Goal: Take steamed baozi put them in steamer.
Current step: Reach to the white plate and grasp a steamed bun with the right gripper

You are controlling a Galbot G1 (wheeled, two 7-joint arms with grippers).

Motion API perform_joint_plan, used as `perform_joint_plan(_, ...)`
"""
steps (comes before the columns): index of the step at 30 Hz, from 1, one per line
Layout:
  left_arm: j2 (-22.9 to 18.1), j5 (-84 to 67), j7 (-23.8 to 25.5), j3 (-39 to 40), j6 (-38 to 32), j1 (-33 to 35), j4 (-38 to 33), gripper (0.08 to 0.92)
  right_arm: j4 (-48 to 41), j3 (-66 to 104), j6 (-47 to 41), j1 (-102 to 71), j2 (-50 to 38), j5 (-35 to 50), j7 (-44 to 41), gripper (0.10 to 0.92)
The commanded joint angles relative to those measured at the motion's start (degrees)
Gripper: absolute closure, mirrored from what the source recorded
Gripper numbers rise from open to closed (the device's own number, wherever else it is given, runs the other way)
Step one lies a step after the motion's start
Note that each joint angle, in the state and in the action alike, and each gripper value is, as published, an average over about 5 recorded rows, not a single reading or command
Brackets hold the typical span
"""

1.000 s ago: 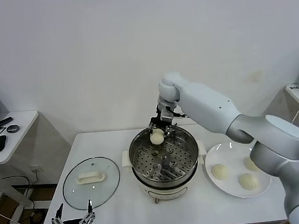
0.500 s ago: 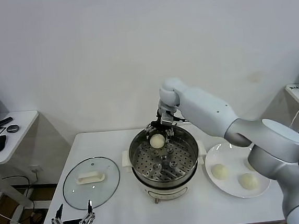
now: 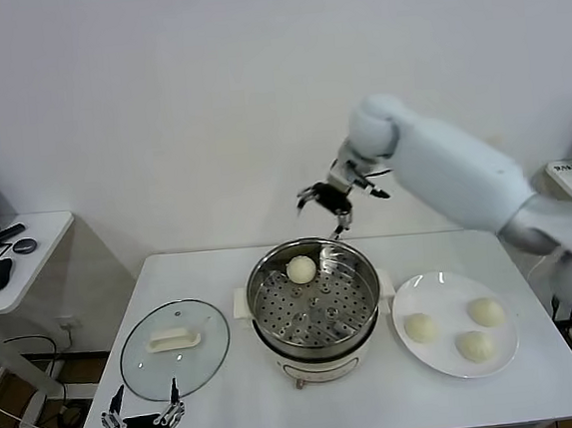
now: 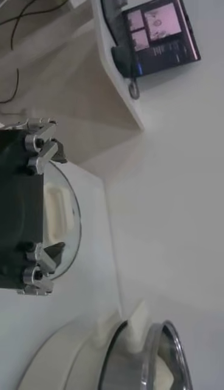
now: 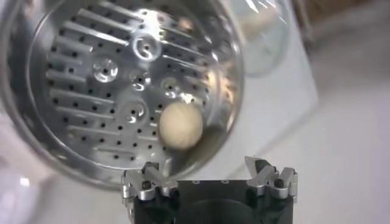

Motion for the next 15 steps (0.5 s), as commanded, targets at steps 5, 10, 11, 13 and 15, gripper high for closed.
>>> perform_joint_plan(5, 0.6, -0.3, 0.1, -0.1, 0.1, -0.2, 0.3, 0.177, 18.1, 0.9, -39.4, -7.6, -24.2, -1.1, -3.7, 0.203)
perform_joint_plan(10, 0.6, -0.3, 0.3, -0.2, 0.3, -0.3, 0.4, 0.177, 19.3, 5.7, -37.3, -18.9, -25.6, -7.6, -3.0, 0.203)
perform_joint_plan(11, 0.6, -0.3, 0.3, -0.3, 0.3, -0.2, 0.5, 0.177, 19.1, 6.3, -36.4, -20.6, -25.3, -8.7, -2.9, 0.203)
perform_joint_plan(13, 0.5, -0.2, 0.3, -0.3, 0.4, -0.1, 0.6, 0.177, 18.7, 7.6, -35.1, -23.7, -24.4, -10.8, -2.4, 0.203)
perform_joint_plan(15, 0.4, -0.2, 0.3, -0.4, 0.4, 0.0, 0.6, 0.177, 18.2, 8.7, -34.7, -25.9, -23.1, -12.8, -2.0, 0.203)
